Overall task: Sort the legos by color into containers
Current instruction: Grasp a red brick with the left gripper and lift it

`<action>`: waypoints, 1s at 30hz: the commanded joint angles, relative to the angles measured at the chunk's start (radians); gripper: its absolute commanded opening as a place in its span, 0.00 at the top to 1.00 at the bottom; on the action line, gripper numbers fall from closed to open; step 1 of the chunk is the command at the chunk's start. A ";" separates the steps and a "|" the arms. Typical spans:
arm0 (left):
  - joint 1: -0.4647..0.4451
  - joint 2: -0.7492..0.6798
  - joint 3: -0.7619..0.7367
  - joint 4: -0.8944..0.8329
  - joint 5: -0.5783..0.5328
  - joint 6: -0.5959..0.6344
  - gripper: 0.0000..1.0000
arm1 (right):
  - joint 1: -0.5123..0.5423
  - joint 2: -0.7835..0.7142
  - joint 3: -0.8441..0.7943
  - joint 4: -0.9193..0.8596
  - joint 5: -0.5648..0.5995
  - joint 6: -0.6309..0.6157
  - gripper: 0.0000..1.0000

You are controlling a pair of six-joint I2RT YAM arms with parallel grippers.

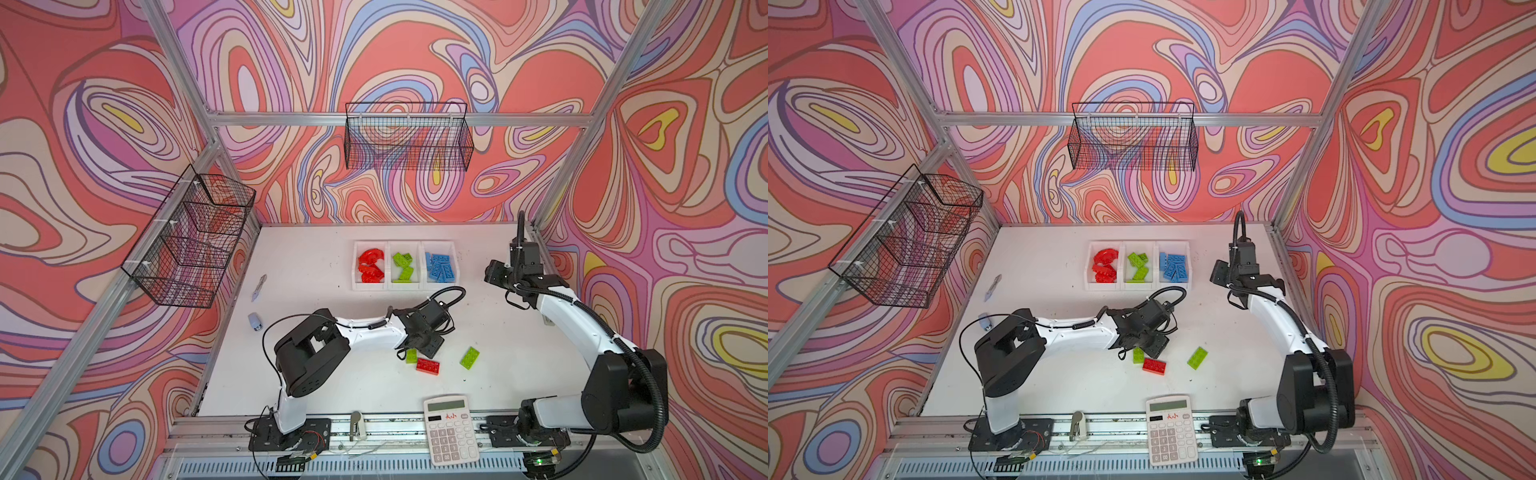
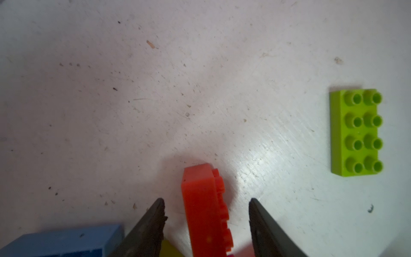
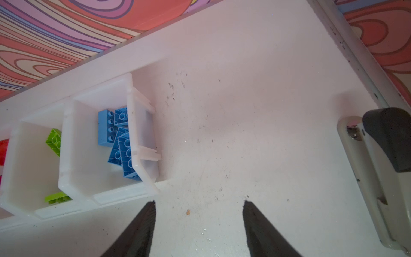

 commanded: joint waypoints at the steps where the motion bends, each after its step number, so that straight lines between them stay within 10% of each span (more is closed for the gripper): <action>1: 0.003 0.031 0.041 -0.055 -0.010 0.026 0.46 | -0.005 -0.025 -0.027 0.011 -0.018 0.012 0.34; 10: 0.011 -0.010 0.034 -0.006 -0.006 0.004 0.84 | -0.004 -0.026 -0.100 -0.012 -0.042 0.010 0.36; 24: 0.362 -0.202 0.039 0.092 0.002 0.045 0.89 | 0.024 -0.128 -0.282 -0.050 -0.180 0.026 0.36; 30: 0.537 -0.086 0.158 0.094 -0.019 0.063 0.89 | 0.202 -0.121 -0.272 -0.099 -0.145 0.023 0.33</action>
